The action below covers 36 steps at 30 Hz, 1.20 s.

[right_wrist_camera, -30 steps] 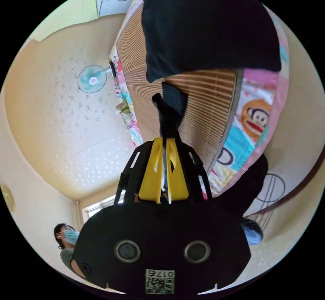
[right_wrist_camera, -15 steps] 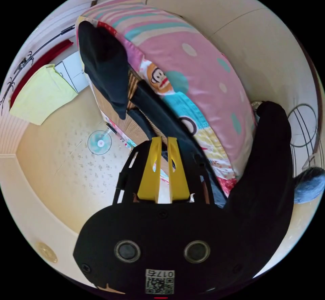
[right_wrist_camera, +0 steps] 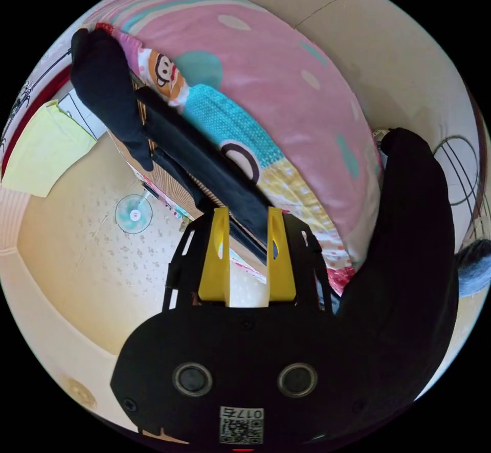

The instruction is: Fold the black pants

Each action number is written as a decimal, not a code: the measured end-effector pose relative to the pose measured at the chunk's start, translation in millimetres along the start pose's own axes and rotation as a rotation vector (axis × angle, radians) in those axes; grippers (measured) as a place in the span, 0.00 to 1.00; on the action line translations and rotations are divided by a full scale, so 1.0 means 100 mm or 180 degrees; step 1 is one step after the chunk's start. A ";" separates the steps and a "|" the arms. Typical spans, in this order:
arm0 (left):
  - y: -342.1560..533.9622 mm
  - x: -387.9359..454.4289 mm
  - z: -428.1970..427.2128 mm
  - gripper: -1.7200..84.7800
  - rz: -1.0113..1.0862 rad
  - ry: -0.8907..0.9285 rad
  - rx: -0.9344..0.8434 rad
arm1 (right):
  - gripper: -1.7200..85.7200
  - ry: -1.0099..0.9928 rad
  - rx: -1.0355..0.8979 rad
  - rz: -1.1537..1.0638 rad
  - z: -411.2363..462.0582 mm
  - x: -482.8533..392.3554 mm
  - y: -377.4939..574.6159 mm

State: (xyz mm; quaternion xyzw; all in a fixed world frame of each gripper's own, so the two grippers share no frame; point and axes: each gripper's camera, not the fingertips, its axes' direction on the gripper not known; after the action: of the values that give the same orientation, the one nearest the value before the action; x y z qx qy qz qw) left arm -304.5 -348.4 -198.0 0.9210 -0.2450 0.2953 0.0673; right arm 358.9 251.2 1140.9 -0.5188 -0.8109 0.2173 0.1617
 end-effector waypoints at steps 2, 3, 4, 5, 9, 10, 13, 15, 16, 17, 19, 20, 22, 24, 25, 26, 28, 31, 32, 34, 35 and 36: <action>0.08 0.12 -0.12 0.07 0.0325 0.0061 -0.0117 | 0.15 0.0031 0.0137 0.0016 0.05 0.02 -0.02; 0.10 0.15 -0.14 0.07 0.0363 0.0080 -0.0130 | 0.15 0.0074 0.0152 0.0003 0.07 0.01 -0.03; 0.13 0.20 -0.19 0.07 0.0441 0.0128 -0.0138 | 0.15 0.0191 0.0168 -0.0057 0.11 -0.01 -0.05; 0.17 0.26 -0.23 0.07 0.0507 0.0167 -0.0130 | 0.15 0.0360 0.0133 -0.0141 0.16 -0.04 -0.07; 0.27 0.39 -0.31 0.07 0.0581 0.0262 -0.0048 | 0.11 0.1085 -0.0105 -0.0531 0.34 -0.16 -0.12; 0.29 0.41 -0.32 0.07 0.0587 0.0280 -0.0023 | 0.08 0.1321 -0.0167 -0.0743 0.41 -0.21 -0.11; 0.36 0.53 -0.36 0.07 0.0678 0.0213 0.0009 | 0.05 0.1605 -0.0373 -0.1329 0.56 -0.37 -0.03; 0.39 0.67 -0.38 0.07 0.0788 0.0100 -0.0003 | 0.04 0.1847 -0.0421 -0.1730 0.66 -0.53 0.10; 0.40 0.80 -0.38 0.07 0.0864 0.0047 -0.0007 | 0.04 0.1959 -0.0430 -0.2038 0.74 -0.69 0.21; 0.39 0.94 -0.38 0.07 0.0943 0.0029 0.0004 | 0.04 0.2051 -0.0442 -0.2325 0.85 -0.86 0.33; 0.33 1.17 -0.34 0.07 0.1047 -0.0027 0.0052 | 0.03 0.2214 -0.0486 -0.2665 1.08 -1.12 0.46; 0.24 1.33 -0.29 0.07 0.1108 -0.0071 0.0093 | 0.03 0.2334 -0.0543 -0.2825 1.30 -1.28 0.51; 0.05 1.55 -0.16 0.07 0.1138 -0.0079 0.0151 | 0.03 0.2459 -0.0599 -0.2971 1.70 -1.49 0.56; -0.19 1.73 0.01 0.07 0.1091 -0.0041 0.0234 | 0.03 0.2544 -0.0613 -0.2994 2.13 -1.67 0.56; -0.34 1.81 0.13 0.07 0.0968 -0.0017 0.0331 | 0.03 0.2616 -0.0570 -0.2931 2.41 -1.74 0.53; -0.44 1.88 0.21 0.07 0.0834 0.0004 0.0529 | 0.03 0.2654 -0.0499 -0.2875 2.63 -1.80 0.51; -0.49 1.98 0.28 0.05 0.0767 0.0217 0.0908 | 0.03 0.2556 -0.0401 -0.2827 2.86 -1.89 0.52; -0.57 2.13 0.60 0.05 0.0739 0.0260 0.0776 | 0.03 0.2394 -0.0643 -0.2777 3.19 -1.89 0.48; -0.58 2.21 0.78 0.07 0.0845 0.0065 0.0585 | 0.02 0.2499 -0.0767 -0.2850 3.32 -1.82 0.47; -0.54 2.33 1.07 0.07 0.1141 -0.0273 0.0243 | 0.02 0.2775 -0.0883 -0.3050 3.48 -1.64 0.48; -0.50 2.38 1.26 0.07 0.1328 -0.0524 0.0006 | 0.02 0.2967 -0.1008 -0.3185 3.56 -1.47 0.48; -0.47 2.39 1.36 0.07 0.1407 -0.0654 -0.0114 | 0.02 0.3071 -0.1094 -0.3237 3.60 -1.38 0.46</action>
State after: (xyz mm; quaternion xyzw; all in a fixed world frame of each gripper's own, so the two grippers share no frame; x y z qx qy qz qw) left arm -42.7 -442.2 -170.3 0.8689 -0.4513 0.2032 -0.0079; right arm 275.5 76.3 804.7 -0.1335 -0.8130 -0.2688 0.4989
